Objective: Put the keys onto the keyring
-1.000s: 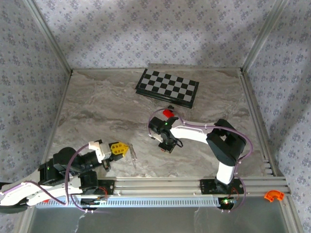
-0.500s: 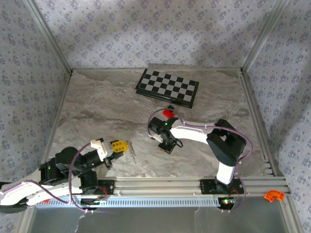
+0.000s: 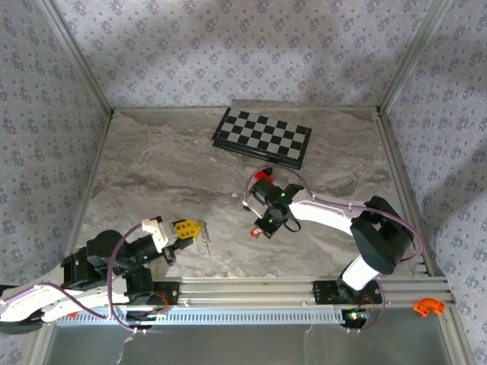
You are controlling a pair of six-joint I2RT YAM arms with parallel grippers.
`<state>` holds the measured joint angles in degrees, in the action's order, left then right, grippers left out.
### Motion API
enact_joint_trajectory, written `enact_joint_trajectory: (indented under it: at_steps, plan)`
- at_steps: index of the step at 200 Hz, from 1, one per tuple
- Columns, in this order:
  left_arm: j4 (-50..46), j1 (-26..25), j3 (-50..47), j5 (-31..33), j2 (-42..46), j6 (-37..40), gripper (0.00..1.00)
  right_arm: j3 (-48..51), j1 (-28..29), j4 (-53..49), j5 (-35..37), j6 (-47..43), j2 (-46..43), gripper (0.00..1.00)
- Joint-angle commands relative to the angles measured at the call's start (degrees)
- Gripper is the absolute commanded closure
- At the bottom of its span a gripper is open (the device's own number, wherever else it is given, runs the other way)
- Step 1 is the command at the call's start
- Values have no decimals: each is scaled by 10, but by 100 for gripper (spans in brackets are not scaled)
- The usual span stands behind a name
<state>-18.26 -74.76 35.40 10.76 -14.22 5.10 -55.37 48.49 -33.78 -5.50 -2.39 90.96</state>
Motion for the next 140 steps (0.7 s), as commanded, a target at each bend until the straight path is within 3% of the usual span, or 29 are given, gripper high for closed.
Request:
enact_joint_trajectory:
  at_steps: [1, 22, 67, 140]
  plan:
    - [17, -5, 9, 2, 5, 4, 100, -17, 18, -1, 16, 21, 11, 80]
    - [16, -4, 10, 3, 5, 3, 100, -36, 32, -29, 48, 25, 29, 74]
    - [16, -5, 8, 1, 6, 4, 100, -64, 49, -72, 97, 40, 65, 73]
    - [17, -5, 8, 1, 6, 4, 100, -82, 56, -87, 118, 48, 92, 68]
